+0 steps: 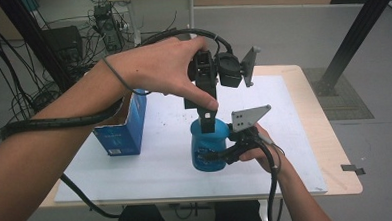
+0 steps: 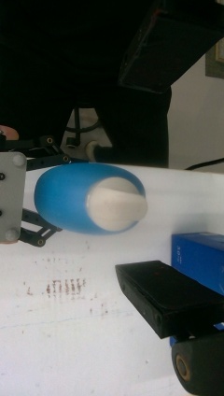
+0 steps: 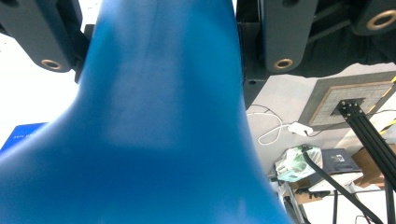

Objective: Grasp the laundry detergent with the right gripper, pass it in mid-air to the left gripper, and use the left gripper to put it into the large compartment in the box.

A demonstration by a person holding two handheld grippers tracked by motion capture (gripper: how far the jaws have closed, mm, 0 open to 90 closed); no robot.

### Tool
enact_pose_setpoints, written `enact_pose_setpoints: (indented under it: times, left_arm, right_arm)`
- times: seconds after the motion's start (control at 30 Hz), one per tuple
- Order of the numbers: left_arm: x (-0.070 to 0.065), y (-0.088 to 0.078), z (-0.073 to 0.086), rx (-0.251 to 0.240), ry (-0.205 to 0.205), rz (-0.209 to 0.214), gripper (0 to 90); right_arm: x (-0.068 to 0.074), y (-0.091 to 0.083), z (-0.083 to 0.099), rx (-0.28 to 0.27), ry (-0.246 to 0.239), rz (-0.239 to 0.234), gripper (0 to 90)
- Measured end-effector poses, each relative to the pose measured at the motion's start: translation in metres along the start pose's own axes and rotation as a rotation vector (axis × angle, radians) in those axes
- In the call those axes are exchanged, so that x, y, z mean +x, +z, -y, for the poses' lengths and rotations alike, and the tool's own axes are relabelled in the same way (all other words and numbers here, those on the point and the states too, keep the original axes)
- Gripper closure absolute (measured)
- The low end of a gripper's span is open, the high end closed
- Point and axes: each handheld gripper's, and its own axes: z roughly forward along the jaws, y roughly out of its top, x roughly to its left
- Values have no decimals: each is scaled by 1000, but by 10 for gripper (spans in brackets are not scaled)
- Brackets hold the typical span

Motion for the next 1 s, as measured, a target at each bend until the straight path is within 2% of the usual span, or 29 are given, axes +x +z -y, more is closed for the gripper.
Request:
enact_pose_setpoints:
  times: [1.0]
  left_arm:
    - [-1, -2, 0, -12, 1, -8, 96]
  right_arm:
    - [1, -2, 3, -11, 7, 7, 445]
